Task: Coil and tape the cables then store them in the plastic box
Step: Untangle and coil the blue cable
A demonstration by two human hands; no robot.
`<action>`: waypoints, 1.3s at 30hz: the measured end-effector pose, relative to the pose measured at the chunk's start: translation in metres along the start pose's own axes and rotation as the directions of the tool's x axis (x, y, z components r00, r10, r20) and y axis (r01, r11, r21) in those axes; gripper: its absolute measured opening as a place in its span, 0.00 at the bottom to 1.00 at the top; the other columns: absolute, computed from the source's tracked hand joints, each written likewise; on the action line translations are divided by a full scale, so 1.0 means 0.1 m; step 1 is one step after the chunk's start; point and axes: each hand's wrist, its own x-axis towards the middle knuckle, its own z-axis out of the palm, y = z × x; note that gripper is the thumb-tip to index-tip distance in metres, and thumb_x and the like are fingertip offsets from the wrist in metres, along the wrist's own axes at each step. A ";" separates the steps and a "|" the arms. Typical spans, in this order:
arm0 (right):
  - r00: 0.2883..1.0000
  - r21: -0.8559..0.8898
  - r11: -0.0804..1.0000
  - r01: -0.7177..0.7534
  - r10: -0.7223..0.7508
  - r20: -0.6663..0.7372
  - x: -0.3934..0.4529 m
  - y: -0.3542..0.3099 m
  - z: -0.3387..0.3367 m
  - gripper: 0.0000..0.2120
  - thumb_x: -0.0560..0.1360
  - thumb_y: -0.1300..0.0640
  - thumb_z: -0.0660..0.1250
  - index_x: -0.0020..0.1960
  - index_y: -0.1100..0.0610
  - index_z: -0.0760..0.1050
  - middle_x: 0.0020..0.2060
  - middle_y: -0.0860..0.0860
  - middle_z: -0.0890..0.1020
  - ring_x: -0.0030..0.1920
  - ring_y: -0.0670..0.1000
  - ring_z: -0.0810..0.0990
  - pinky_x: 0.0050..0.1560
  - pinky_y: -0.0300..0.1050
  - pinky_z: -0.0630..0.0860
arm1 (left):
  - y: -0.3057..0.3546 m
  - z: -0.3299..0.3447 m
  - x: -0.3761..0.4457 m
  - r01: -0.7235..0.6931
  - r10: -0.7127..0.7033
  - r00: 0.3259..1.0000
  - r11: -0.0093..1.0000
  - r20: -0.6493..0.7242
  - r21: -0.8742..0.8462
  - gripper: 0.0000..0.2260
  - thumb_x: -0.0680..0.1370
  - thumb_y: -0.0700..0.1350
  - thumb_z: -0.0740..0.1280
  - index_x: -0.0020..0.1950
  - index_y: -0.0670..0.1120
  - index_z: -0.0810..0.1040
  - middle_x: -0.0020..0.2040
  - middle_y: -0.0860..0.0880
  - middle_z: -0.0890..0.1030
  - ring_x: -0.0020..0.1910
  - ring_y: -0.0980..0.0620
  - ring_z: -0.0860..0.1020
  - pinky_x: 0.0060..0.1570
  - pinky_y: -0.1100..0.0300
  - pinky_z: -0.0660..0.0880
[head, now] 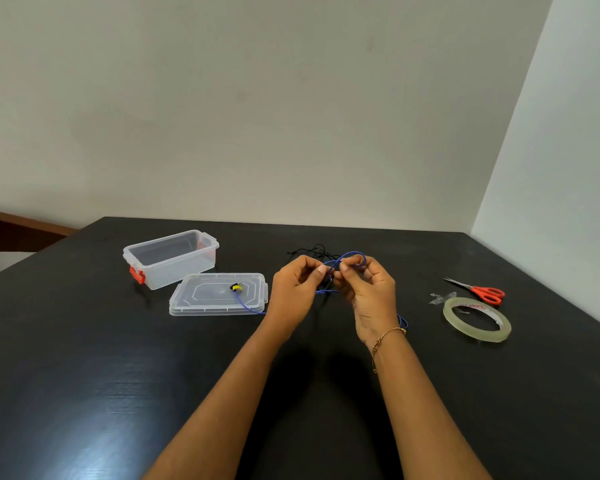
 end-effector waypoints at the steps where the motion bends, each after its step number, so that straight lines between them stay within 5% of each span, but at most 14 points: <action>1: 1.000 0.007 1.000 -0.004 0.003 0.012 0.00 0.00 0.00 0.11 0.74 0.70 0.64 0.38 0.57 0.76 0.35 0.51 0.80 0.37 0.47 0.80 0.40 0.39 0.81 | 0.01 0.00 -0.01 0.049 -0.045 0.997 0.996 0.058 -0.080 0.07 0.78 0.39 0.61 0.43 0.45 0.77 0.41 0.48 0.80 0.42 0.55 0.79 0.46 0.64 0.76; 5: 0.997 -0.033 0.999 0.013 -0.011 0.075 0.03 0.01 -0.02 0.20 0.73 0.75 0.58 0.30 0.55 0.74 0.30 0.47 0.79 0.42 0.55 0.79 0.46 0.54 0.78 | 0.02 -0.04 0.00 0.202 -0.144 0.965 0.943 0.221 -0.264 0.11 0.79 0.36 0.57 0.42 0.44 0.75 0.39 0.47 0.79 0.38 0.55 0.78 0.44 0.61 0.73; 7: 0.995 -0.056 0.998 0.011 -0.006 0.098 0.04 0.01 -0.04 0.24 0.73 0.74 0.58 0.27 0.51 0.75 0.30 0.46 0.79 0.41 0.54 0.76 0.44 0.50 0.74 | 0.02 -0.05 0.01 0.210 -0.150 0.962 0.939 0.228 -0.272 0.11 0.79 0.36 0.55 0.42 0.44 0.75 0.36 0.48 0.79 0.34 0.55 0.76 0.39 0.61 0.71; 11: 0.984 0.113 0.990 -0.090 0.071 0.163 0.04 -0.02 -0.06 0.20 0.75 0.68 0.60 0.30 0.51 0.76 0.34 0.52 0.77 0.41 0.56 0.73 0.44 0.49 0.74 | 0.00 -0.07 0.00 0.178 -0.122 0.966 0.953 0.228 -0.244 0.10 0.81 0.39 0.56 0.45 0.45 0.75 0.34 0.50 0.81 0.31 0.56 0.78 0.35 0.64 0.73; 15: 0.991 0.143 0.986 -0.087 0.071 0.117 0.04 -0.04 -0.06 0.14 0.76 0.68 0.59 0.36 0.56 0.75 0.35 0.54 0.77 0.41 0.54 0.76 0.48 0.55 0.76 | -0.04 -0.11 0.02 0.159 -0.096 0.957 0.963 0.275 -0.216 0.09 0.79 0.37 0.59 0.47 0.45 0.78 0.40 0.48 0.83 0.40 0.58 0.81 0.44 0.67 0.77; 21: 0.994 0.247 0.964 -0.102 0.091 0.058 0.04 -0.10 -0.07 0.12 0.77 0.67 0.57 0.41 0.54 0.73 0.39 0.52 0.78 0.39 0.49 0.79 0.38 0.41 0.79 | -0.03 -0.23 0.03 0.247 -0.122 0.921 0.917 0.370 -0.313 0.12 0.78 0.32 0.57 0.50 0.43 0.79 0.41 0.50 0.84 0.43 0.56 0.82 0.48 0.65 0.77; 30: 0.991 0.370 0.920 -0.131 0.128 0.034 0.02 -0.14 -0.08 0.12 0.77 0.67 0.57 0.40 0.55 0.72 0.36 0.48 0.81 0.41 0.50 0.82 0.39 0.43 0.81 | -0.06 -0.20 0.03 0.122 -0.104 0.943 0.992 0.317 -0.040 0.14 0.74 0.28 0.63 0.46 0.47 0.78 0.43 0.52 0.81 0.41 0.62 0.81 0.44 0.69 0.77; 39: 0.960 0.473 0.848 -0.238 0.133 0.245 0.01 -0.14 -0.10 0.12 0.78 0.67 0.54 0.44 0.53 0.71 0.34 0.49 0.77 0.33 0.47 0.77 0.36 0.44 0.80 | 0.01 -0.10 0.02 0.053 -0.045 0.993 0.996 0.111 -0.076 0.14 0.73 0.27 0.57 0.39 0.43 0.77 0.37 0.48 0.79 0.33 0.65 0.77 0.35 0.73 0.72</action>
